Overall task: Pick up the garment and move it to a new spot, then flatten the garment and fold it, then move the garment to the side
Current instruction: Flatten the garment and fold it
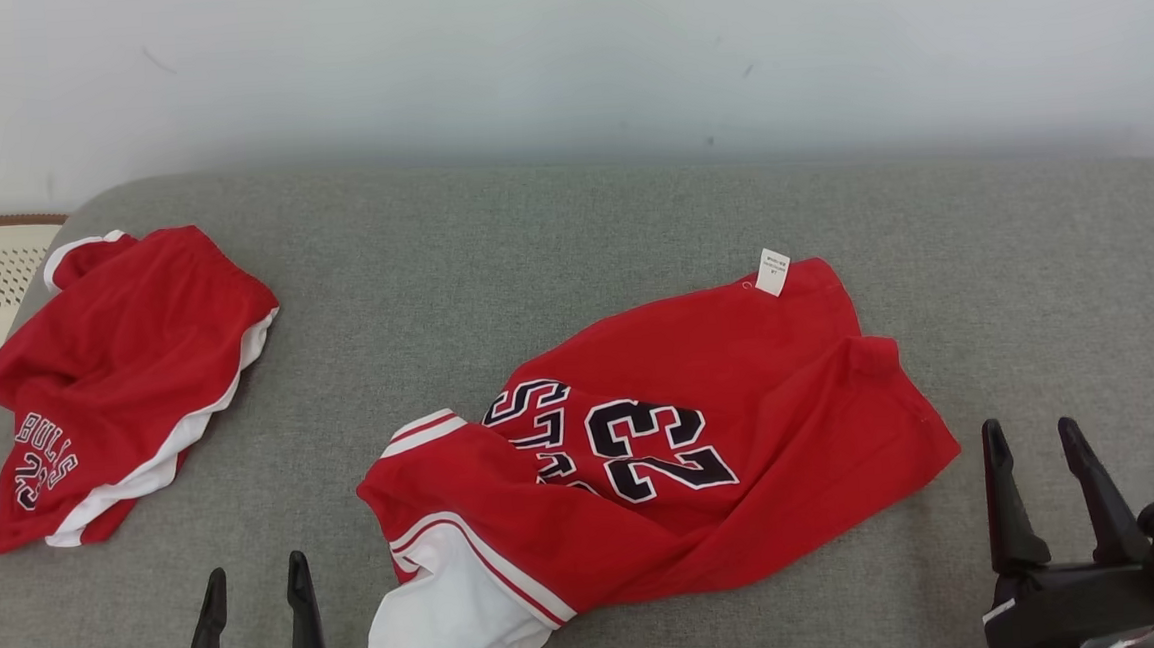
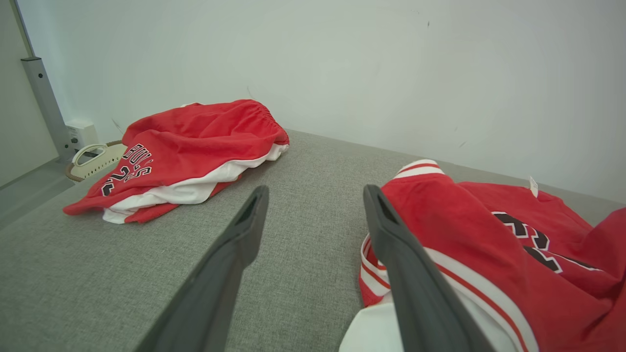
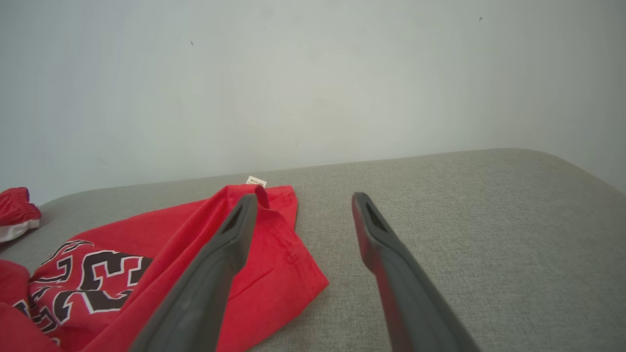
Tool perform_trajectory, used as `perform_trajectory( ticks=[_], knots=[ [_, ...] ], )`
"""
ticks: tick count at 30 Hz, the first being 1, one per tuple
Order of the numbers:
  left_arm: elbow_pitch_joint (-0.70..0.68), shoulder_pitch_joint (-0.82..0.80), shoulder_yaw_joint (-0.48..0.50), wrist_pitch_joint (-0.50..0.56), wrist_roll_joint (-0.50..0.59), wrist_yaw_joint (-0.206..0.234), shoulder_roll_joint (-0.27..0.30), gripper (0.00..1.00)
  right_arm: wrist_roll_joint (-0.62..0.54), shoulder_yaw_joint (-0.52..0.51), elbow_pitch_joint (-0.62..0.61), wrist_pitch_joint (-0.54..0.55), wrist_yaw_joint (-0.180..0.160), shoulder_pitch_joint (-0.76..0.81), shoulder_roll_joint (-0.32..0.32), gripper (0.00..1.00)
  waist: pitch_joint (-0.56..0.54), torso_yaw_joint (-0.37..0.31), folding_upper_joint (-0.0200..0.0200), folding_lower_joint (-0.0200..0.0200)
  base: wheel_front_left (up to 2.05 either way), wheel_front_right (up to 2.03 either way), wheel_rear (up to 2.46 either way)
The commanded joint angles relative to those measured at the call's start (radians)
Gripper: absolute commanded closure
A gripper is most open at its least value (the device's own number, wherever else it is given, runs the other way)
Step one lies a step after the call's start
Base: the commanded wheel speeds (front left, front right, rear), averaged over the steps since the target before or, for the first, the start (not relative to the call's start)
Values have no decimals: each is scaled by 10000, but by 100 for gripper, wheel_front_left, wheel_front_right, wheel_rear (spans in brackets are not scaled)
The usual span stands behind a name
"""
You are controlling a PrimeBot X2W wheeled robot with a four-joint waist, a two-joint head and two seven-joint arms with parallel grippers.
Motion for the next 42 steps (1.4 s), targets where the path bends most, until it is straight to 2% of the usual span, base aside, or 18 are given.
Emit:
perform_trajectory(
  ticks=[1, 6, 10, 17, 30, 42],
  knots=[
    [37, 76, 60, -40, 126, -34, 1, 0, -191, -54, -229, -46, 1, 238, 188, 0, -69, -24, 0, 0, 0, 0, 0],
    [235, 203, -6, -40, 663, -188, 1, 0, -509, -11, -423, -47, 1, 613, 594, 0, -341, -47, 0, 0, 0, 0, 0],
    [464, 269, 72, -40, 896, -478, 32, 0, -677, 109, -362, -48, 1, 757, 681, 0, -667, -93, 0, 0, 0, 0, 0],
    [479, 484, 113, -40, 1060, -713, 27, 0, -897, 223, -186, -48, 1, 768, 643, 0, -857, -150, 0, 0, 0, 0, 0],
    [416, 625, 136, -40, 1333, -762, 29, 0, -1142, 277, -91, -49, 1, 724, 662, 0, -1005, -141, 0, 0, 0, 0, 0],
    [177, 665, 101, -40, 1689, -505, 98, 0, -1419, 200, -84, -49, 1, 748, 660, 0, -999, -147, 0, 0, 0, 0, 0]
  ],
)
